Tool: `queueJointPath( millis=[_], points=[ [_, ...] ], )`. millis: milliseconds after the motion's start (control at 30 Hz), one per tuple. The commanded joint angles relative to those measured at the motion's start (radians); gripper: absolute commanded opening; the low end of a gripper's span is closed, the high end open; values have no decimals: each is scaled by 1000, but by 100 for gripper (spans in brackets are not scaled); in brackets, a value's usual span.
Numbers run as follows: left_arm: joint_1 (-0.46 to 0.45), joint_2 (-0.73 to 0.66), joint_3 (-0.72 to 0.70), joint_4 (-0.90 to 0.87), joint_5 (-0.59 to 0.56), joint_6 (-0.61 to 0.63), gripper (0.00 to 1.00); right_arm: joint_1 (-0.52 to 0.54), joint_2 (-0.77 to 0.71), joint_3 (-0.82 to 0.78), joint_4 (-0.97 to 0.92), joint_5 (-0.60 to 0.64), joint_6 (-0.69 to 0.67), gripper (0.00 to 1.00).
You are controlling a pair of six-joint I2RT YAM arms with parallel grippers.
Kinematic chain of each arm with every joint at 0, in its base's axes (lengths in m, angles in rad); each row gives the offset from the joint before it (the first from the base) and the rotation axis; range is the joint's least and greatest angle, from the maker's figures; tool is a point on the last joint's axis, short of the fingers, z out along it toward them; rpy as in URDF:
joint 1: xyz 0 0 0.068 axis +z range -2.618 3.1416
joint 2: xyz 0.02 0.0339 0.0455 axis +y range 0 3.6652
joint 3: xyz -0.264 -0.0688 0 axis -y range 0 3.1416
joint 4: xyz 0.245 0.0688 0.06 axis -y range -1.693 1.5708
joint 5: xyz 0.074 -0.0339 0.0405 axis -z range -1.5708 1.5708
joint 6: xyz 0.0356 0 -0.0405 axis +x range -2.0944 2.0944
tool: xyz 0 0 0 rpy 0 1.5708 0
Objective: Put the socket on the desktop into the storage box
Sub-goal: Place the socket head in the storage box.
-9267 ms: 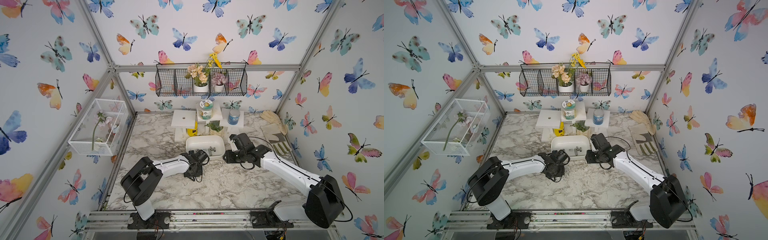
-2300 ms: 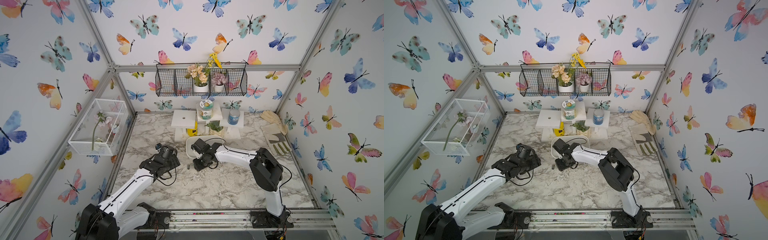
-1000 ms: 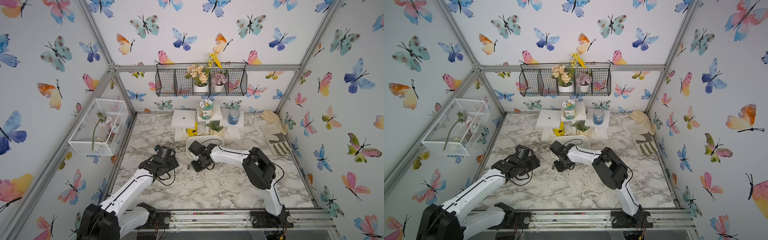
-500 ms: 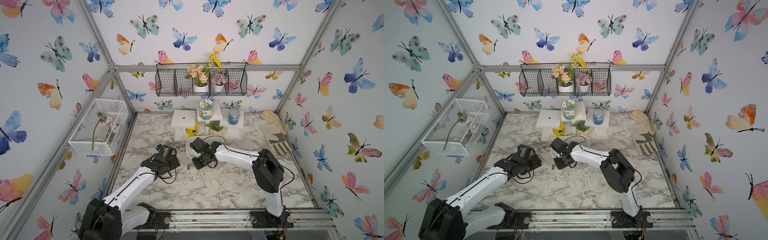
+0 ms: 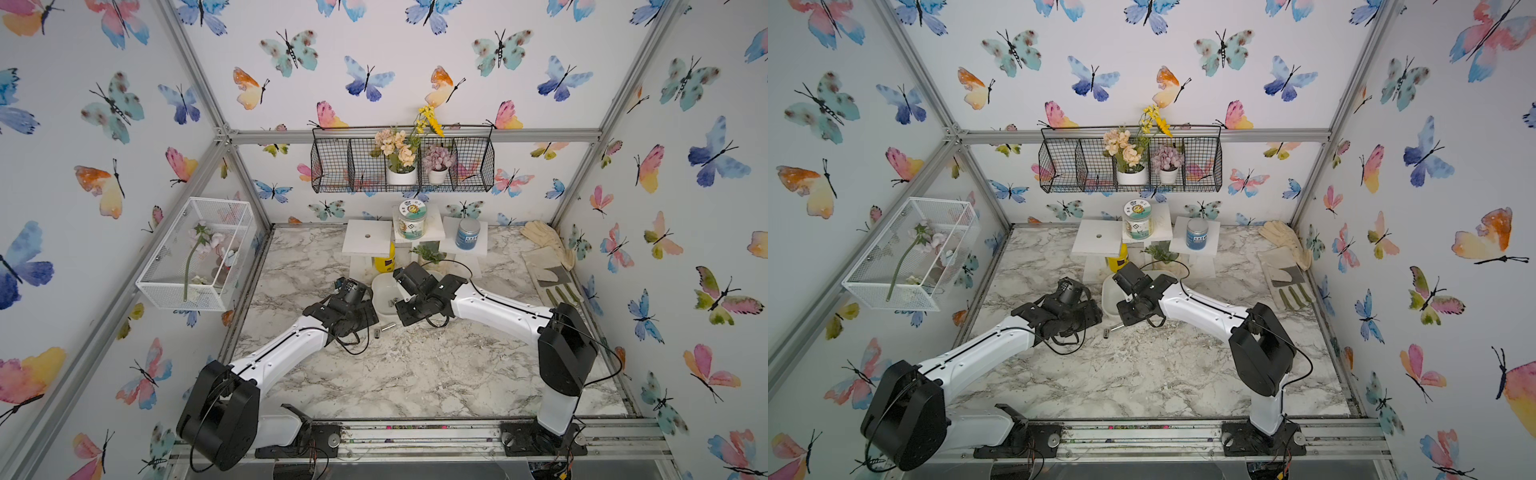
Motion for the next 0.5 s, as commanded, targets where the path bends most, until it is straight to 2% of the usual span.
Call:
queueJointPath(
  millis=[0,467],
  points=[
    [-26,32,37,15,8,3,72,-48,-32,-27,8,32,2,21],
    [-61,66,73,10,0,0,71,-218,24,-40,56,40,-8,21]
  ],
)
